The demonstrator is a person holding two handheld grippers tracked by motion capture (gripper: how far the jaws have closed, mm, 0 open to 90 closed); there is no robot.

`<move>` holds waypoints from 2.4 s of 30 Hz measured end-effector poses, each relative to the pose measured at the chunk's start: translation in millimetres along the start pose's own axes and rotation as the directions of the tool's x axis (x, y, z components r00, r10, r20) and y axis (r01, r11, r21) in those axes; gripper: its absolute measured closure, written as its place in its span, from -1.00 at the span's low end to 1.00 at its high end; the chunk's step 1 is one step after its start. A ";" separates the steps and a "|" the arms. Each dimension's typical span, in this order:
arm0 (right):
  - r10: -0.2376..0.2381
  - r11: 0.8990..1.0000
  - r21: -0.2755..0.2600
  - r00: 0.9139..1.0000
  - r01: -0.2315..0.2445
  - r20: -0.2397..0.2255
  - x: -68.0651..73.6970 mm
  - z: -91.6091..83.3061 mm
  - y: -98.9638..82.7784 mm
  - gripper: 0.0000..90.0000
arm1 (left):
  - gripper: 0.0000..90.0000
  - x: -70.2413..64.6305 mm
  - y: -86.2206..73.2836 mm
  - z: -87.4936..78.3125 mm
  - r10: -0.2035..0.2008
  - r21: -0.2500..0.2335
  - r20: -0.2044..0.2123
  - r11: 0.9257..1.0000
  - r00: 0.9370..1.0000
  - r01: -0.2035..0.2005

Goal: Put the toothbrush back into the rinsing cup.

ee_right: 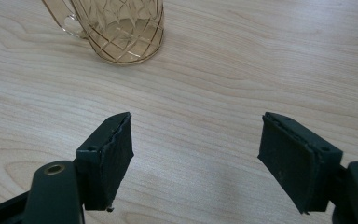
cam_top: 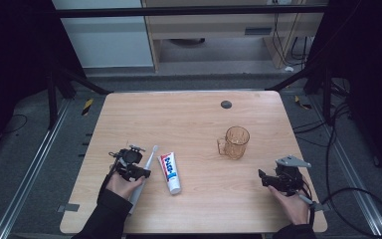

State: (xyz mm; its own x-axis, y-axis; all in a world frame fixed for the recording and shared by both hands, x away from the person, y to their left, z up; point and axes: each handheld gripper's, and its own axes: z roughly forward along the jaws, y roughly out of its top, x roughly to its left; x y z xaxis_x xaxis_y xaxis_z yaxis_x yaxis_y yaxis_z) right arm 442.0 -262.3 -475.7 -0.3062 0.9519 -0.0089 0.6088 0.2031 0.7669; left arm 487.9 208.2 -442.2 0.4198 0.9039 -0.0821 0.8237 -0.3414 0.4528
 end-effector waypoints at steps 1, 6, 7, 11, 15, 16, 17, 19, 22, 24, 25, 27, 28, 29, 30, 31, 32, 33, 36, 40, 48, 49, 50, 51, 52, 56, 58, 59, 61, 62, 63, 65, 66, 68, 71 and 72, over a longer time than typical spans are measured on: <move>-0.002 1.000 0.000 1.000 0.002 0.001 -0.1 0.1 0.0 -0.44 | 0.51 1.2 0.1 -3.3 0.002 -0.016 0.000 1.000 1.000 -0.002; 0.001 1.000 0.000 1.000 -0.001 -0.002 0.0 0.1 0.0 -0.43 | 0.51 2.4 0.6 -13.8 0.005 -0.072 -0.005 0.997 1.000 -0.006; 0.001 1.000 0.000 1.000 -0.001 -0.002 0.0 0.1 0.0 -0.43 | 0.51 2.4 0.6 -13.8 0.005 -0.072 -0.005 0.997 1.000 -0.006; 0.002 1.000 -0.006 1.000 -0.002 0.002 -0.4 -0.1 0.3 -0.43 | 0.51 2.9 0.8 -25.4 0.004 -0.136 -0.005 0.991 1.000 -0.005; -0.002 1.000 -0.006 1.000 0.002 0.003 -1.2 0.0 -0.1 -0.43 | 0.51 2.7 0.9 -33.6 0.000 -0.187 -0.005 0.982 1.000 -0.001; 0.000 1.000 -0.005 1.000 0.000 0.002 -0.9 0.1 -0.3 -0.43 | 0.51 2.9 1.0 -37.9 0.003 -0.208 -0.008 0.978 1.000 -0.004; -0.002 1.000 -0.006 1.000 0.002 0.000 -0.9 0.3 -0.1 -0.43 | 0.51 3.5 1.0 -43.9 0.006 -0.238 -0.012 0.971 1.000 -0.009; -0.001 1.000 -0.005 1.000 0.001 0.000 -0.6 0.2 0.1 -0.43 | 0.51 3.2 0.7 -51.1 0.011 -0.269 -0.019 0.963 1.000 -0.015; -0.002 1.000 -0.005 1.000 0.002 0.000 -0.8 0.4 -0.1 -0.43 | 0.51 3.7 0.3 -60.3 0.004 -0.313 -0.018 0.950 1.000 -0.010; -0.002 1.000 -0.006 1.000 0.002 0.000 -0.9 0.2 -0.1 -0.43 | 0.51 4.9 0.1 -65.4 0.001 -0.331 -0.022 0.944 1.000 -0.008; -0.004 1.000 -0.006 1.000 0.004 0.001 -1.1 0.2 -0.1 -0.43 | 0.51 5.8 -0.4 -67.9 -0.003 -0.346 -0.022 0.938 1.000 -0.005; 0.000 1.000 -0.006 1.000 0.000 0.000 -0.9 -0.2 0.1 -0.43 | 0.51 7.8 -0.8 -71.6 -0.009 -0.362 -0.020 0.932 1.000 0.001; -0.001 1.000 -0.007 1.000 0.001 0.001 -0.9 -0.2 0.1 -0.43 | 0.51 8.8 -1.1 -73.6 -0.013 -0.372 -0.023 0.928 1.000 0.004; -0.004 1.000 -0.009 1.000 0.004 0.002 -1.1 -0.1 0.0 -0.43 | 0.51 9.8 -1.1 -74.9 -0.016 -0.379 -0.021 0.925 1.000 0.007; -0.001 1.000 -0.008 1.000 0.001 0.003 -0.9 -0.3 0.1 -0.43 | 0.51 10.7 -1.6 -76.8 -0.023 -0.394 -0.022 0.919 0.999 0.012; -0.003 1.000 -0.012 1.000 0.003 0.003 -1.1 -0.4 0.1 -0.43 | 0.51 11.8 -1.6 -78.4 -0.022 -0.398 -0.024 0.917 0.999 0.010; -0.002 1.000 -0.011 1.000 0.002 0.004 -1.0 -0.6 0.2 -0.43 | 0.51 12.6 -1.8 -80.2 -0.024 -0.409 -0.025 0.913 0.999 0.012; -0.002 1.000 -0.013 1.000 0.002 0.005 -1.1 -0.6 0.2 -0.43 | 0.51 13.1 -2.2 -82.1 -0.028 -0.429 -0.027 0.903 0.999 0.014; 0.001 1.000 -0.013 1.000 -0.001 0.005 -1.1 -1.0 0.4 -0.43 | 0.51 13.5 -2.5 -87.4 -0.029 -0.472 -0.037 0.881 0.999 0.008; -0.001 1.000 -0.017 1.000 0.001 0.007 -1.1 -1.0 0.6 -0.43 | 0.51 13.6 -1.4 -94.1 -0.031 -0.512 -0.055 0.859 0.998 -0.001; -0.002 0.999 -0.033 1.000 0.002 0.009 -0.7 -1.2 0.5 -0.44 | 0.51 14.6 8.1 -106.6 -0.043 -0.594 -0.075 0.804 0.996 -0.011; -0.002 0.999 -0.033 1.000 0.002 0.009 -0.7 -1.2 0.5 -0.44 | 0.51 14.6 8.1 -106.6 -0.043 -0.594 -0.075 0.804 0.996 -0.011; -0.004 0.999 -0.037 1.000 0.005 0.011 -1.1 -1.4 0.4 -0.44 | 0.51 13.9 12.3 -107.5 -0.042 -0.608 -0.079 0.794 0.996 -0.015; -0.004 0.999 -0.037 1.000 0.005 0.011 -1.1 -1.4 0.4 -0.44 | 0.51 13.9 12.3 -107.5 -0.042 -0.608 -0.079 0.794 0.996 -0.015; 0.003 0.999 -0.036 1.000 -0.003 0.011 -0.9 -1.7 0.2 -0.44 | 0.51 11.8 16.4 -107.9 -0.044 -0.619 -0.071 0.785 0.996 -0.010; 0.004 0.999 -0.041 1.000 -0.004 0.009 -1.5 -2.3 0.2 -0.44 | 0.51 5.8 25.8 -107.1 -0.038 -0.644 -0.074 0.764 0.997 -0.019; 0.008 0.999 -0.042 1.000 -0.007 0.010 -1.6 -2.3 0.2 -0.44 | 0.51 1.8 30.5 -105.7 -0.032 -0.654 -0.077 0.756 0.997 -0.026; 0.006 0.999 -0.043 1.000 -0.006 0.010 -1.6 -2.3 0.1 -0.44 | 0.51 -0.4 32.9 -104.9 -0.029 -0.659 -0.079 0.752 0.996 -0.030; 0.006 0.999 -0.042 1.000 -0.005 0.009 -1.5 -2.1 0.1 -0.44 | 0.51 -4.4 38.0 -102.7 -0.024 -0.665 -0.074 0.746 0.997 -0.031; 0.003 0.999 -0.042 1.000 -0.002 0.009 -1.6 -2.0 0.0 -0.44 | 0.51 -6.2 40.6 -101.5 -0.019 -0.672 -0.075 0.740 0.997 -0.036; 0.004 0.999 -0.042 1.000 -0.003 0.007 -1.6 -1.9 0.0 -0.44 | 0.51 -8.5 43.2 -100.2 -0.017 -0.674 -0.074 0.737 0.997 -0.038; 0.003 0.999 -0.043 1.000 -0.003 0.007 -1.6 -1.7 -0.1 -0.44 | 0.51 -13.1 48.3 -97.6 -0.011 -0.680 -0.073 0.732 0.997 -0.042; 0.005 0.999 -0.044 1.000 -0.004 0.007 -1.6 -1.7 -0.1 -0.44 | 0.51 -15.0 50.7 -96.2 -0.010 -0.683 -0.067 0.729 0.998 -0.039; 0.004 0.999 -0.043 1.000 -0.003 0.008 -1.7 -1.7 -0.1 -0.44 | 0.51 -16.7 53.1 -94.8 -0.008 -0.686 -0.064 0.726 0.998 -0.038; 0.004 0.999 -0.050 1.000 -0.004 0.008 -2.4 -1.4 -0.4 -0.44 | 0.51 -22.8 60.0 -91.3 -0.010 -0.698 -0.043 0.716 0.999 -0.023; 0.004 0.999 -0.050 1.000 -0.004 0.008 -2.4 -1.4 -0.4 -0.44 | 0.51 -24.2 61.5 -90.7 -0.014 -0.705 -0.038 0.709 0.999 -0.017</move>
State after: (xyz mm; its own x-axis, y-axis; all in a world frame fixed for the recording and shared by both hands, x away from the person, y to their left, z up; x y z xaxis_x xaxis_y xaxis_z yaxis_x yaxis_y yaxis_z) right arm 441.5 -265.0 -475.0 -0.2977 0.9546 -0.0107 0.5726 0.1876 0.7981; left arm 493.9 188.7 -331.8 0.3936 0.9177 -0.0543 0.3082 -0.0760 0.9483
